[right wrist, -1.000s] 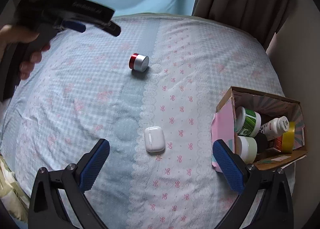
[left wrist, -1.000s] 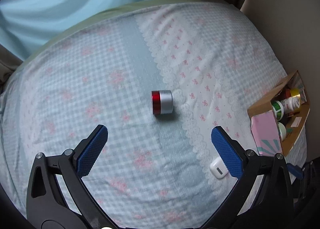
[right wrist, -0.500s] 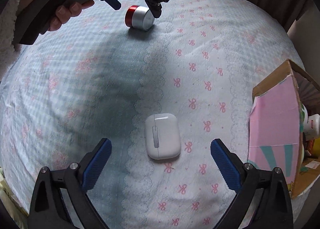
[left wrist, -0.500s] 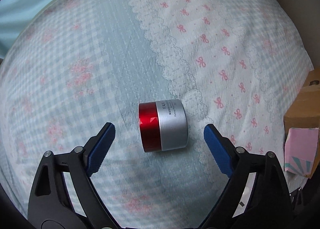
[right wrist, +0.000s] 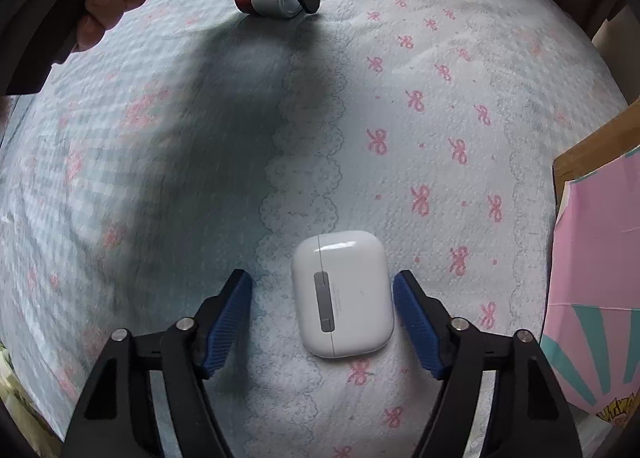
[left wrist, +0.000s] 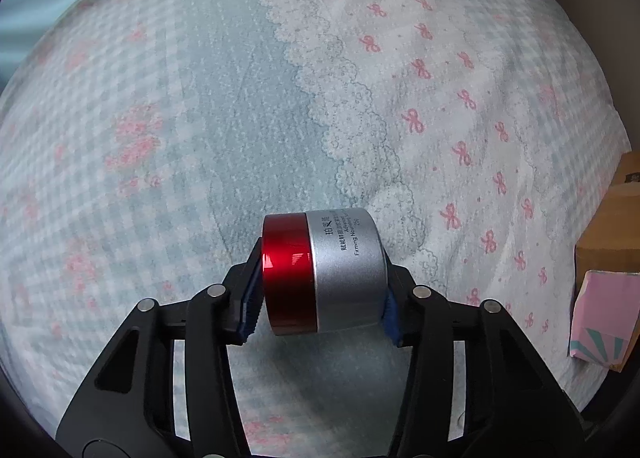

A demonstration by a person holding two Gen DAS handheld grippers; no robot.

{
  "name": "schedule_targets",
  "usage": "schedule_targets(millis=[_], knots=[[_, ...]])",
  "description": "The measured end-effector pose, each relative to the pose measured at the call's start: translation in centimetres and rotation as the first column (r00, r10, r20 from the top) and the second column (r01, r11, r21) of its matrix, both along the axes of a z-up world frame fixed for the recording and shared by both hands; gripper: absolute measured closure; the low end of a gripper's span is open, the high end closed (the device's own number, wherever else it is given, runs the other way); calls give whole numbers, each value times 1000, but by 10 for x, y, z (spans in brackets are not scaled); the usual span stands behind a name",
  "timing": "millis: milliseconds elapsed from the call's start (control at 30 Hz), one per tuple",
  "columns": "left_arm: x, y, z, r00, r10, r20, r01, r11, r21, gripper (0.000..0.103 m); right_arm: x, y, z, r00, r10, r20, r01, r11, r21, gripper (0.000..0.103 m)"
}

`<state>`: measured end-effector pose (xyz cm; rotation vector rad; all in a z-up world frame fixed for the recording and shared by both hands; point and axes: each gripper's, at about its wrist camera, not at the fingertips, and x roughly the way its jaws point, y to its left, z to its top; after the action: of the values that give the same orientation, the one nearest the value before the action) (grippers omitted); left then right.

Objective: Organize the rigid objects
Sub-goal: 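Grasp the red-and-silver cylinder with the left tool while the right tool grasps the earbud case, then carry the red cylinder and earbud case into the cardboard box and release both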

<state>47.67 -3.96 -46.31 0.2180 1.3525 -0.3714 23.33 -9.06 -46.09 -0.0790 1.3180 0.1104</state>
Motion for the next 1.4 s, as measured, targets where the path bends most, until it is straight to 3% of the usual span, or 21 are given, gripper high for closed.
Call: schedule_targets(millis=[100,533,833,1100,1400], knots=[[-2,0,1,1000,2,-2,-2,1000,-12,60,2,-3,2,1000,-9,1,9,1000,1,59],[-35,7,29,1000,0,21,1,1000,-22,63,0,-18,16,999,-52,11,52,998,41,60],[-71,11,82,998,3,64,1,998,-61,64,-21,-26,49,995,-81,53,77,995,70,60],[-120,33,146,996,10,91,3,990,-140,64,-47,-36,117,985,-132,115,111,979,171,60],[-185,27,227,992,26,124,5,970,-242,64,-75,-64,225,962,-209,178,165,958,233,60]])
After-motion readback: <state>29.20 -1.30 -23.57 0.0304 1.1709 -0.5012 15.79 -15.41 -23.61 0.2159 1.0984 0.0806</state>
